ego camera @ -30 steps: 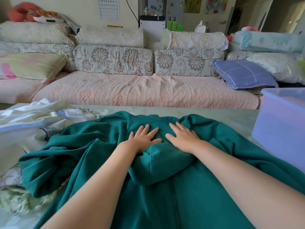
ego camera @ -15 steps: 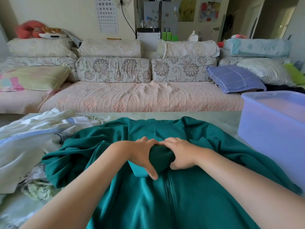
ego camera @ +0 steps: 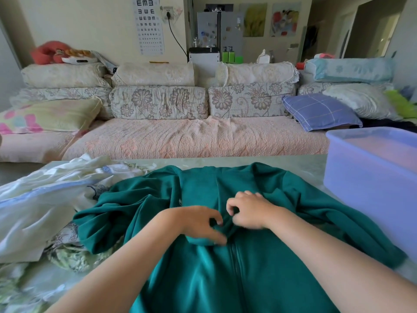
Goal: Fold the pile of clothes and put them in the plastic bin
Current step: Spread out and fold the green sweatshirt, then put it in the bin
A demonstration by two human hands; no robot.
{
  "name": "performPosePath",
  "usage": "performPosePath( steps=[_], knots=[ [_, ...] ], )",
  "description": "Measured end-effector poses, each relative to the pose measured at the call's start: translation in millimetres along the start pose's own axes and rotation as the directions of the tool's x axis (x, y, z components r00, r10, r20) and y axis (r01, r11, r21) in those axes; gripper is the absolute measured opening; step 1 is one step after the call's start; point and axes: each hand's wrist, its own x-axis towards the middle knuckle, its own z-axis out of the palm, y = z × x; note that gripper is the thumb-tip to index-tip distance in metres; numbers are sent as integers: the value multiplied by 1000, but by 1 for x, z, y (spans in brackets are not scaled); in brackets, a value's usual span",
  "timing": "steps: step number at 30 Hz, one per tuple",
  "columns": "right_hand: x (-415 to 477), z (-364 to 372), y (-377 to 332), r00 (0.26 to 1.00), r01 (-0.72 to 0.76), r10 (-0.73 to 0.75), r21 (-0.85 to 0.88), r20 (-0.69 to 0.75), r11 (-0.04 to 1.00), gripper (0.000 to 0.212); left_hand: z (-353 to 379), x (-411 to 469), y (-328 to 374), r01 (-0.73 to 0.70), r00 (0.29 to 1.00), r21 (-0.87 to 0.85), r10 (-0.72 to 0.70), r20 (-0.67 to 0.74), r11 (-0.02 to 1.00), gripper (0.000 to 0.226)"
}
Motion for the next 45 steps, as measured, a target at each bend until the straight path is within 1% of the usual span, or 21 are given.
performPosePath(
  steps=[1, 2, 4, 5, 6, 7, 8, 10, 13, 15, 18, 20, 22, 26, 29, 31, 34, 37, 40, 42, 45],
  knots=[
    [0, -4, 1, 999, -42, 44, 90, -18, 995, 16, -1, 3, 1, -20, 996, -105, 11, -91, 994, 30],
    [1, -8, 0, 994, -72, 82, 138, -69, 988, 22, -3, 6, 1, -46, 969, -143, 10, -245, 989, 28],
    [8, -13, -8, 965, -88, 123, 154, -231, 984, 29, -1, 18, -7, -47, 832, 14, 47, -553, 999, 30],
    [10, -10, -13, 945, -76, 117, 141, -306, 987, 30, 5, 25, -13, -8, 787, 124, 83, -612, 992, 31],
    [12, -4, -20, 936, -56, 92, 115, -339, 992, 35, 13, 30, -16, 55, 807, 204, 77, -586, 977, 42],
    [14, 5, -25, 950, -39, 62, 83, -306, 996, 43, 23, 33, -19, 119, 870, 232, 12, -493, 966, 58],
    [15, 15, -30, 975, -31, 44, 64, -218, 997, 54, 32, 35, -20, 158, 924, 207, -71, -376, 965, 68],
    [16, 33, -35, 997, -68, 70, 55, -27, 996, 66, 42, 36, -21, 177, 966, 130, -147, -211, 976, 71],
    [18, 41, -34, 995, -98, 98, 27, 12, 995, 69, 33, 32, -23, 143, 980, 127, -123, -153, 981, 72],
    [16, 40, -34, 995, -97, 97, -26, 10, 995, 70, 24, 26, -27, 114, 987, 70, -104, -126, 991, 71],
    [8, 39, -36, 995, -100, 101, -71, -2, 992, 72, 11, 7, -34, 76, 980, -37, -82, -182, 996, 57],
    [0, 36, -40, 996, -90, 89, -58, -13, 994, 72, 4, -7, -38, 102, 958, -48, -111, -263, 994, 52],
    [-10, 29, -47, 998, -50, 49, -31, -38, 998, 74, 0, -21, -37, 141, 934, 39, -120, -338, 989, 51],
    [-37, 20, -68, 992, 93, -94, -12, -84, 996, 82, 15, -56, -29, 193, 868, 125, -110, -484, 973, 48],
    [-54, 23, -96, 978, 186, -183, 25, -105, 982, 80, 39, -86, -43, 314, 803, 105, -205, -560, 944, 48],
    [-59, 24, -118, 971, 219, -209, 86, -113, 972, 76, 48, -104, -63, 417, 738, 23, -324, -592, 908, 50],
    [-57, 24, -151, 965, 246, -228, 156, -126, 957, 70, 47, -126, -91, 505, 601, -162, -480, -639, 848, 55],
    [-47, 16, -182, 960, 271, -247, 214, -135, 938, 66, 46, -139, -113, 484, 483, -340, -571, -664, 806, 54],
    [-24, 6, -214, 948, 299, -265, 206, -178, 932, 62, 47, -145, -132, 408, 400, -512, -652, -644, 756, 53],
    [-5, 2, -234, 942, 306, -265, 199, -208, 931, 62, 42, -147, -144, 358, 385, -603, -701, -600, 713, 53],
    [23, 0, -260, 940, 313, -284, 144, -189, 939, 70, 33, -149, -161, 288, 446, -724, -756, -478, 627, 43]
  ],
)
